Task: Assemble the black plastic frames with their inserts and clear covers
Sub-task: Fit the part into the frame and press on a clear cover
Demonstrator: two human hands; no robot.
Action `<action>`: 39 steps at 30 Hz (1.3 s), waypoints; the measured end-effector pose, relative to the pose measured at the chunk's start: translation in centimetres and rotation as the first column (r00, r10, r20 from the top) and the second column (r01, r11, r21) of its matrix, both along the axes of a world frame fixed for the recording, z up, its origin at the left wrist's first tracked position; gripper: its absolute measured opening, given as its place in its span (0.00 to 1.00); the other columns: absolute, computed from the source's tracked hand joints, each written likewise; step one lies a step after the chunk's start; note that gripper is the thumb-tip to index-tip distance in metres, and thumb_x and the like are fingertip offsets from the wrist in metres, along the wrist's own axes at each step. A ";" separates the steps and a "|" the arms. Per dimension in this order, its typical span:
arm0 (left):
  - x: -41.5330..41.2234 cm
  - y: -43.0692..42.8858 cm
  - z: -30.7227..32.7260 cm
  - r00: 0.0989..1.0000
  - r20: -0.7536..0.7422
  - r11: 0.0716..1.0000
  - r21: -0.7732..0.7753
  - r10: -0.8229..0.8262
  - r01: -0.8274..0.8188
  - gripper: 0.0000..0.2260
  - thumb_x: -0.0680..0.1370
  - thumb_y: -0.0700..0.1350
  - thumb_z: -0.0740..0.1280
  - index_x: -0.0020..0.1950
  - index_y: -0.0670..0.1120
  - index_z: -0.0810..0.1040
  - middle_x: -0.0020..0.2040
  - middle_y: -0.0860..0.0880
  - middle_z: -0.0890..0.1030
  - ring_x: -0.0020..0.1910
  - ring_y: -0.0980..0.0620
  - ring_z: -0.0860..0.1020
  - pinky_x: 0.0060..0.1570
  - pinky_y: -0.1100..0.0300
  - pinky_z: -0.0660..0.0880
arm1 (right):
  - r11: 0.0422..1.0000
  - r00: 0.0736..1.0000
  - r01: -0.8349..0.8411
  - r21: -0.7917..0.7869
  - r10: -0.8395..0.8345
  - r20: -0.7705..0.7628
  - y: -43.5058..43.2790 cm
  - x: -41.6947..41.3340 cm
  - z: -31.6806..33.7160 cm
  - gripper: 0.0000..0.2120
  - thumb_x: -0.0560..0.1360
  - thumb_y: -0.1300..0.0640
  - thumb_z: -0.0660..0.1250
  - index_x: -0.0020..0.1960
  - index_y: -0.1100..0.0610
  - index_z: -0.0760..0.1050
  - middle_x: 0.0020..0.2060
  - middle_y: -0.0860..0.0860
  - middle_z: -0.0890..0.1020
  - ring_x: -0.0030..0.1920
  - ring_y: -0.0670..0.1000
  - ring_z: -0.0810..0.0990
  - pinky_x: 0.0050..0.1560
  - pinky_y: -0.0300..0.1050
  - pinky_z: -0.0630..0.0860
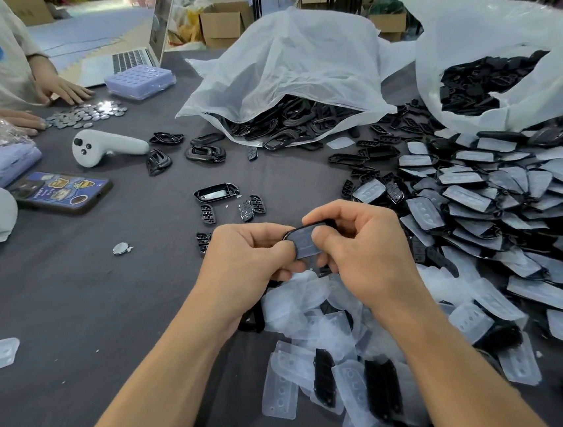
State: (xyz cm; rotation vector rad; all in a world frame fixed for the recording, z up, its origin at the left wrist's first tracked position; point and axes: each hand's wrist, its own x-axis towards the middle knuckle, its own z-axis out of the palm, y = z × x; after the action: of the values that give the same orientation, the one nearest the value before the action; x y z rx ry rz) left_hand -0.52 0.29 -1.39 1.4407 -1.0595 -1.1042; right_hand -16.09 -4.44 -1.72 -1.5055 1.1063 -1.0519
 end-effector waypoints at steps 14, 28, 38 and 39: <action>-0.5 0.0 0.2 0.999 0.008 0.999 0.006 0.040 -0.040 0.12 0.76 0.32 0.69 0.43 0.46 0.90 0.37 0.42 0.87 0.34 0.52 0.84 0.35 0.63 0.79 | 0.998 0.999 0.019 -0.063 -0.021 -0.030 0.1 0.0 0.2 0.13 0.74 0.66 0.73 0.40 0.49 0.84 0.31 0.51 0.84 0.28 0.55 0.80 0.30 0.51 0.80; 0.1 0.1 0.2 0.995 -0.080 0.997 0.033 -0.067 0.070 0.18 0.78 0.31 0.65 0.50 0.49 0.90 0.43 0.43 0.88 0.42 0.51 0.87 0.39 0.64 0.81 | 0.998 0.996 0.055 0.016 -0.056 0.069 -0.3 -0.1 -0.7 0.13 0.75 0.67 0.73 0.42 0.49 0.85 0.30 0.50 0.83 0.26 0.48 0.79 0.28 0.39 0.74; 0.0 -0.2 0.0 0.988 0.046 0.989 0.029 0.145 -0.147 0.13 0.74 0.32 0.71 0.40 0.48 0.90 0.33 0.43 0.86 0.28 0.53 0.81 0.29 0.64 0.75 | 0.971 0.920 -0.106 -0.216 0.013 -0.391 0.8 -0.2 -0.2 0.19 0.68 0.59 0.79 0.55 0.43 0.83 0.45 0.36 0.84 0.46 0.38 0.81 0.48 0.29 0.74; 0.1 -0.2 0.0 0.988 0.043 0.988 0.031 0.149 -0.151 0.13 0.74 0.32 0.70 0.41 0.47 0.90 0.33 0.43 0.86 0.28 0.52 0.80 0.29 0.64 0.75 | 0.962 0.898 -0.131 -0.238 0.013 -0.441 1.0 -0.1 -0.2 0.23 0.67 0.60 0.79 0.59 0.43 0.83 0.50 0.36 0.83 0.50 0.38 0.80 0.53 0.29 0.74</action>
State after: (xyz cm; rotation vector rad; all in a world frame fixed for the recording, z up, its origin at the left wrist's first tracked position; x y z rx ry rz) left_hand -0.43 0.07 -1.36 1.5496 -0.9473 -0.9937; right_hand -16.20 -3.41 -1.92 -2.0524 1.2350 -0.8521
